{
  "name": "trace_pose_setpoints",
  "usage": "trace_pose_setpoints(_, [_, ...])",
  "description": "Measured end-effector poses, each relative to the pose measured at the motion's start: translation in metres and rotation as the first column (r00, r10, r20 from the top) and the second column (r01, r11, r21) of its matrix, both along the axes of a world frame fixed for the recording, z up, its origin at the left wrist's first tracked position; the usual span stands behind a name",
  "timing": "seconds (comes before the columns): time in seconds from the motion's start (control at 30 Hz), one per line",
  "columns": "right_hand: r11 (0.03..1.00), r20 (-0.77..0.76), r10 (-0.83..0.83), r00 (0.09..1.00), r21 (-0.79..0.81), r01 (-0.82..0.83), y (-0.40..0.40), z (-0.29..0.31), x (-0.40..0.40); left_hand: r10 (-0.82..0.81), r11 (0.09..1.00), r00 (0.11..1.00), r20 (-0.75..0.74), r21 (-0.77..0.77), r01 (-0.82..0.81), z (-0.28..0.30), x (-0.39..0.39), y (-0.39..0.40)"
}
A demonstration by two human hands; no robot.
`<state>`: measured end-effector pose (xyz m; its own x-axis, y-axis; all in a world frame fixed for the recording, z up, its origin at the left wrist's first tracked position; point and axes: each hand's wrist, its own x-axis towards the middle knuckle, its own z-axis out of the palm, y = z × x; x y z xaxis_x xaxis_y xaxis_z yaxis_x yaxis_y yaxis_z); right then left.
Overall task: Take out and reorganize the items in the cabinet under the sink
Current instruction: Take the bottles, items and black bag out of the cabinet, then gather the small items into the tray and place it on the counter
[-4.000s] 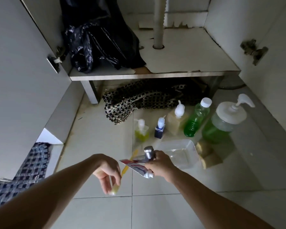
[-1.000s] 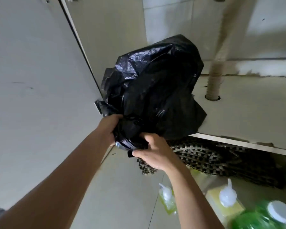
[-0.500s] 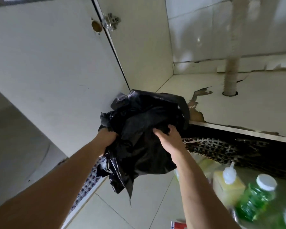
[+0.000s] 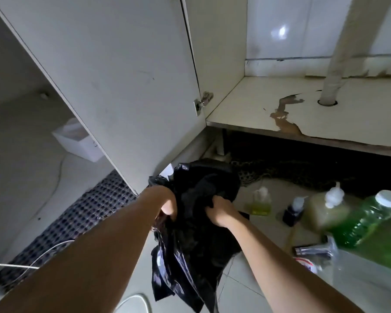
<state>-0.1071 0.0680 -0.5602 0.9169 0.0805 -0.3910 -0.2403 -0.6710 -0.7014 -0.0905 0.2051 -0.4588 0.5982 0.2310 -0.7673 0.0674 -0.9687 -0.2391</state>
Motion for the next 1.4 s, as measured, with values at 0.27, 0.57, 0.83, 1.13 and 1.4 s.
trace_pose_setpoints(0.27, [0.997,-0.116,0.069,0.991,-0.022,-0.072,0.049,-0.049,-0.024,-0.060,0.998,0.996,-0.060,-0.020,0.059,-0.018,0.032,-0.011])
trace_pose_setpoints(0.57, [0.999,-0.114,-0.018,0.993,-0.048,0.012,-0.068,0.002,-0.052,-0.260,0.895,0.966,0.017,-0.373,0.247,-0.044,0.047,-0.086])
trace_pose_setpoints(0.83, [0.786,-0.241,-0.019,0.970,-0.604,-0.135,-0.222,0.065,-0.080,-0.374,0.707,0.927,0.008,-0.645,0.291,-0.075,0.017,-0.157])
trace_pose_setpoints(1.13, [0.860,-0.082,-0.125,0.989,-0.506,0.067,-0.244,0.004,-0.112,-0.352,0.654,0.935,0.046,-0.703,0.281,-0.131,-0.070,-0.222])
trace_pose_setpoints(1.4, [0.797,0.018,0.086,0.996,-0.601,-0.058,-0.205,-0.054,-0.104,0.016,0.725,0.980,0.197,-0.677,0.124,-0.205,-0.167,-0.247])
